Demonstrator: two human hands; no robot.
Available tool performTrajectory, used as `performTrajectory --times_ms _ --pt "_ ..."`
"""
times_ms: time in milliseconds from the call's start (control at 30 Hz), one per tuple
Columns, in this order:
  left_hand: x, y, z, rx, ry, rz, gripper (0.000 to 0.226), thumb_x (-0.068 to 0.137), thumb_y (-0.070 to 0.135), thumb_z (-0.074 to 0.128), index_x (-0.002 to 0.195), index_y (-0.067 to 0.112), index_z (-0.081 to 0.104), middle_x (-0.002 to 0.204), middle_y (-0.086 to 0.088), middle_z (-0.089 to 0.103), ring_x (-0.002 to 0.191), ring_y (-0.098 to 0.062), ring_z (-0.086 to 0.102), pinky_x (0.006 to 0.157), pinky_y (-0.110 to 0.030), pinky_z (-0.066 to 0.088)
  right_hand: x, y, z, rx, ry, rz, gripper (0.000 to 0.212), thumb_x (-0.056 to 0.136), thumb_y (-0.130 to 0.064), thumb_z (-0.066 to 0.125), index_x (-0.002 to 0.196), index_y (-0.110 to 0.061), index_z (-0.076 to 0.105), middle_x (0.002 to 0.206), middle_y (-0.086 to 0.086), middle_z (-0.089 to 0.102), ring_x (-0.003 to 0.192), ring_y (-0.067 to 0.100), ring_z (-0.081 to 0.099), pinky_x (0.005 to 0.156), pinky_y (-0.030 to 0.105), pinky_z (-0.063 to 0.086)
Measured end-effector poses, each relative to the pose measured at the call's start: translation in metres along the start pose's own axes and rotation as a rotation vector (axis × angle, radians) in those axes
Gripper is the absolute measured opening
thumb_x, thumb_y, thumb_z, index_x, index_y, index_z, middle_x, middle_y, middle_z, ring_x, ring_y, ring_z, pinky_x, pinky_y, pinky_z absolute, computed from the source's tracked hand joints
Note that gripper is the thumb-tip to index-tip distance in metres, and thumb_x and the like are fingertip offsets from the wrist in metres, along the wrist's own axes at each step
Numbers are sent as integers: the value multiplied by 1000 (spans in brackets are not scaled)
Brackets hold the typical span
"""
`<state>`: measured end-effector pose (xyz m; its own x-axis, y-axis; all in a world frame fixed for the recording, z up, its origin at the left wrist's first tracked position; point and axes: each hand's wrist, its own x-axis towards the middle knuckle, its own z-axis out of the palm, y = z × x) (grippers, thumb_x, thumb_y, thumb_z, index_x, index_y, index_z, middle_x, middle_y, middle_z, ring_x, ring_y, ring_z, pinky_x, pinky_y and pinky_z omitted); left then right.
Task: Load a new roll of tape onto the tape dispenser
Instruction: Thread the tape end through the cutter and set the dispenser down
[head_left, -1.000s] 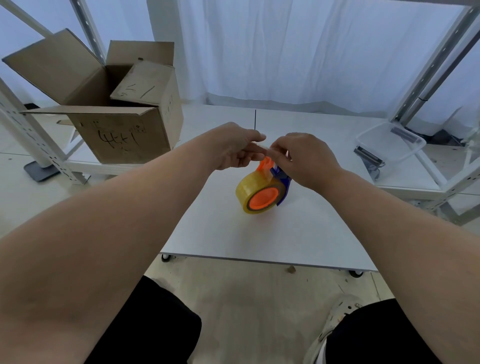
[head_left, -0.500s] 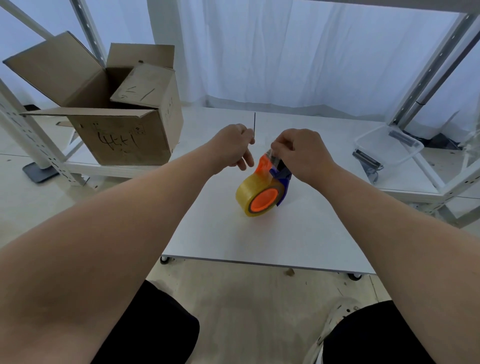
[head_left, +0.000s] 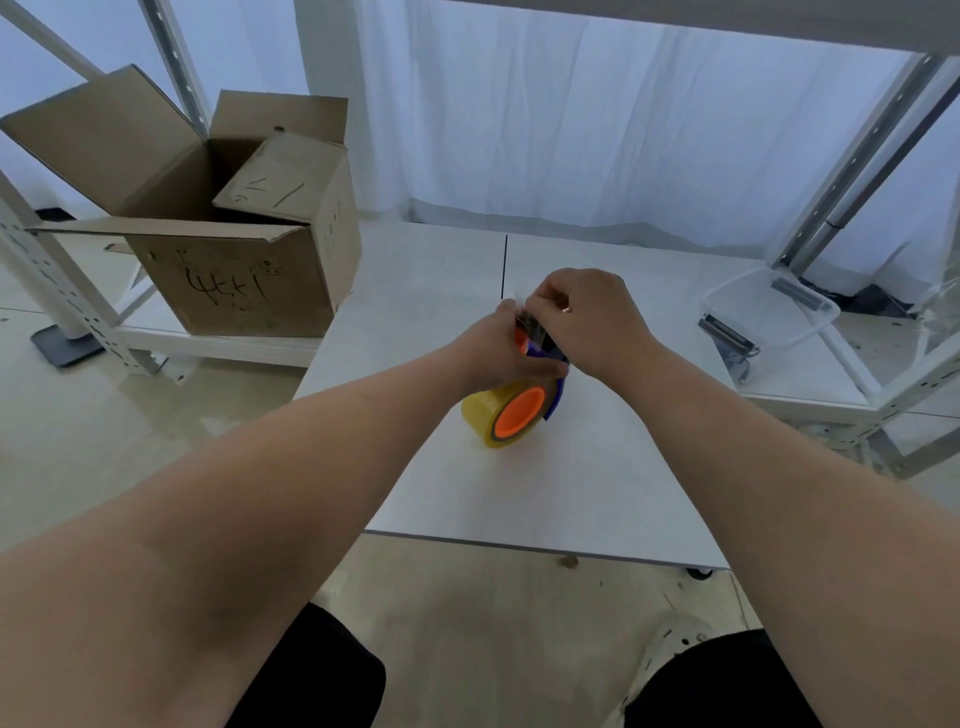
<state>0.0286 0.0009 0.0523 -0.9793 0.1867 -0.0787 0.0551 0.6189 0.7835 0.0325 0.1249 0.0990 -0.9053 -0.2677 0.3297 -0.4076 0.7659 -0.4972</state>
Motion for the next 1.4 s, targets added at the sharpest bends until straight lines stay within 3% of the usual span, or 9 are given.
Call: performTrajectory --times_ms 100,233,367,633,933,1133,1400 --pt "5 1 5 50 70 -11 68 66 42 79 118 13 47 103 0 57 94 -19 54 80 -33 48 2 4 -1 11 27 73 22 90 -19 53 88 -3 69 90 9 69 85 22 59 74 30 45" --pt "7 0 13 -22 127 -33 58 62 45 80 102 21 47 85 11 52 76 -4 50 60 -22 41 4 15 -6 221 96 295 17 86 -15 56 80 -4 68 83 6 65 78 19 57 66 26 45" --pt "7 -1 23 -72 162 -54 55 63 45 79 100 21 46 83 10 53 76 -7 51 59 -25 40 1 19 -6 233 123 311 14 87 -16 59 76 -9 63 88 2 60 85 17 55 77 28 43" --pt "5 -4 24 -67 238 -68 53 67 43 77 97 19 40 78 11 47 69 -3 46 52 -23 33 2 13 0 54 95 143 19 91 -17 52 88 -5 66 94 9 68 86 21 58 75 29 44" --pt "-3 -1 22 51 238 14 50 68 38 76 95 20 38 76 11 46 65 -7 46 50 -21 30 1 9 -3 62 113 190 20 93 -18 49 93 -4 64 98 11 67 94 25 60 83 32 47" --pt "-7 -8 17 0 229 -23 51 67 38 77 97 18 40 77 8 49 66 -7 47 50 -23 31 3 1 -5 221 72 259 18 93 -13 46 94 2 57 101 19 64 91 35 65 85 48 52" --pt "-8 -11 14 11 225 -26 52 67 40 76 99 19 40 80 8 51 69 -6 49 51 -23 34 2 5 -6 136 68 276 17 94 -16 45 92 -4 57 101 14 66 93 28 62 85 37 51"
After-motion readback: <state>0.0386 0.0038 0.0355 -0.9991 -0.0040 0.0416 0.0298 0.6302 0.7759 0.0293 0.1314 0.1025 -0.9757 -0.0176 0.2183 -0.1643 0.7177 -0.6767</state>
